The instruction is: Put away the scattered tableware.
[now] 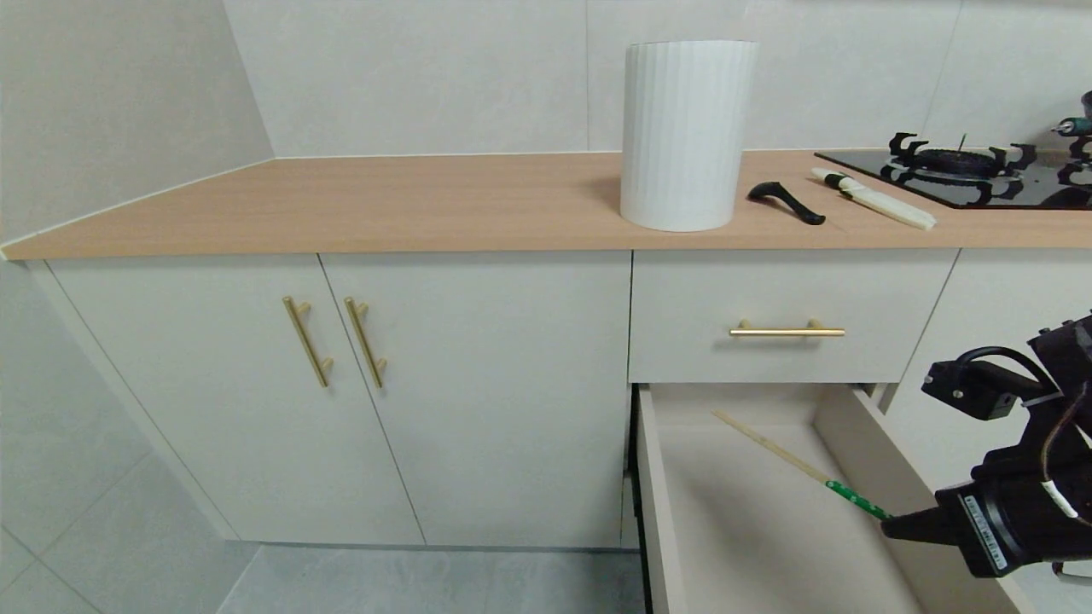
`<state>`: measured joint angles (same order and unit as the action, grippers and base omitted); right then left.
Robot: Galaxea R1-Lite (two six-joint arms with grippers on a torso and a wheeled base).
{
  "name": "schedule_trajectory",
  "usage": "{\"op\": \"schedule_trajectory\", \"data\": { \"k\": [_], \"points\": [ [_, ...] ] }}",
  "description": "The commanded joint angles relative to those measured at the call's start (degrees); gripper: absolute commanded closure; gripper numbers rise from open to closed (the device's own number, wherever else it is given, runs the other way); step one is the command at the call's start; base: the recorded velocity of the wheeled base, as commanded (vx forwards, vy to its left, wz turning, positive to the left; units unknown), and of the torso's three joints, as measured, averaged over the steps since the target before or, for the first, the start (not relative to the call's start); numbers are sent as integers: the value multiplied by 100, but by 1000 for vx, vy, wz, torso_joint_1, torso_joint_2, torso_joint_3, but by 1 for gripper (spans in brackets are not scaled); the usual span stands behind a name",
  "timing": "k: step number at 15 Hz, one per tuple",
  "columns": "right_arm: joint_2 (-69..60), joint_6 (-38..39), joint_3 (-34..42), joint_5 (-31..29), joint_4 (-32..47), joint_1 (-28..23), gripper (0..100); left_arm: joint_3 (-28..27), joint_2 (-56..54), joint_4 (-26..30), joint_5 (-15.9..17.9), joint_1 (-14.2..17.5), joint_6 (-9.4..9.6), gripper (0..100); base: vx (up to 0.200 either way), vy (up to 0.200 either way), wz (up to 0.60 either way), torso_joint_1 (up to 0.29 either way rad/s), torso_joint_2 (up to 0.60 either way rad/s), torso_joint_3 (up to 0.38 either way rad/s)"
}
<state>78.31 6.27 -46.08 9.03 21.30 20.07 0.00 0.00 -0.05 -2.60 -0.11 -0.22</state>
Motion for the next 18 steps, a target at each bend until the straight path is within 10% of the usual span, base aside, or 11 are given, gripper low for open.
{"op": "schedule_trajectory", "data": {
  "k": [1, 18],
  "points": [
    [237, 6, -6, 2, 6, 24, 100, 0, 0, -13, 5, 2, -4, 0, 0, 0, 0, -7, 66, 46],
    [4851, 1509, -674, -1141, -2868, 551, 100, 0, 0, -4, 5, 2, -4, 0, 0, 0, 0, 0, 0, 0]
  ]
}}
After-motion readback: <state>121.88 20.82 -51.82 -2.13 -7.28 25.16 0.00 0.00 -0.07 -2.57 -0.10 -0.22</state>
